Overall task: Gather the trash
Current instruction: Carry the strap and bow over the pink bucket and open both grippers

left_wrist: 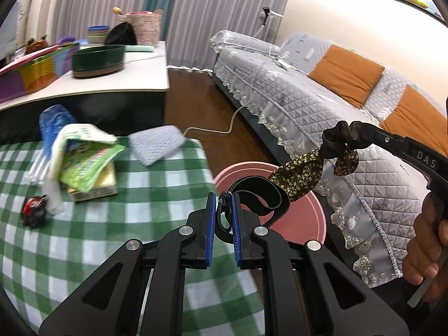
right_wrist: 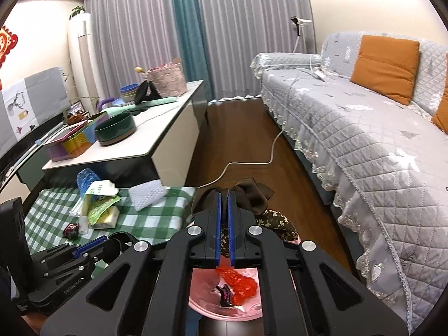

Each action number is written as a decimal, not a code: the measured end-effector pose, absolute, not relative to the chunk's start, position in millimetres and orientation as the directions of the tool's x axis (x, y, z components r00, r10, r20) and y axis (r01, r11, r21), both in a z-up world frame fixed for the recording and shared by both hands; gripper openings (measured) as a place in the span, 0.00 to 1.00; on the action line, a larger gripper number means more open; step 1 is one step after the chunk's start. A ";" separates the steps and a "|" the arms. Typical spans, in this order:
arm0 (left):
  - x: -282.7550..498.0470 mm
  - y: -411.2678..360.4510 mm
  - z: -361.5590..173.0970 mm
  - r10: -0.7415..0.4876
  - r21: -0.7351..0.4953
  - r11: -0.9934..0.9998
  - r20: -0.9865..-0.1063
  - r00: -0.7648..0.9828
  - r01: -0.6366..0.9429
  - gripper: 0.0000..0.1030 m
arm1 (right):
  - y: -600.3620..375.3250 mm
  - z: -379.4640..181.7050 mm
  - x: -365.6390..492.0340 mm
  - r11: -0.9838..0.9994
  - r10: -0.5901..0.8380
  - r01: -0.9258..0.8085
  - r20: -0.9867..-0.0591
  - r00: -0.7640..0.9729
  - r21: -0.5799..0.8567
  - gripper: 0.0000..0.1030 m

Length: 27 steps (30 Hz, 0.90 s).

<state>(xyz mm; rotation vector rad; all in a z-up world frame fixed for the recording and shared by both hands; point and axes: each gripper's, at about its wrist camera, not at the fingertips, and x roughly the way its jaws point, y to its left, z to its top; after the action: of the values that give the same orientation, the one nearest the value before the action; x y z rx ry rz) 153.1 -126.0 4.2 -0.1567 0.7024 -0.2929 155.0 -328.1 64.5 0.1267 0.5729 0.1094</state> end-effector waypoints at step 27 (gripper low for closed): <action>197.5 -181.2 -18.0 -0.380 -0.243 0.925 -0.655 0.654 0.293 0.29 | -350.1 37.2 184.3 0.986 0.102 -0.003 -0.595 0.797 0.166 0.27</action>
<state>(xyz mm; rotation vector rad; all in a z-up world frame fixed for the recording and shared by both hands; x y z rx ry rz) 197.5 -181.2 -18.0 -0.1194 0.7691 -0.3827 184.3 -350.1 37.2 0.1601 0.6464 0.0566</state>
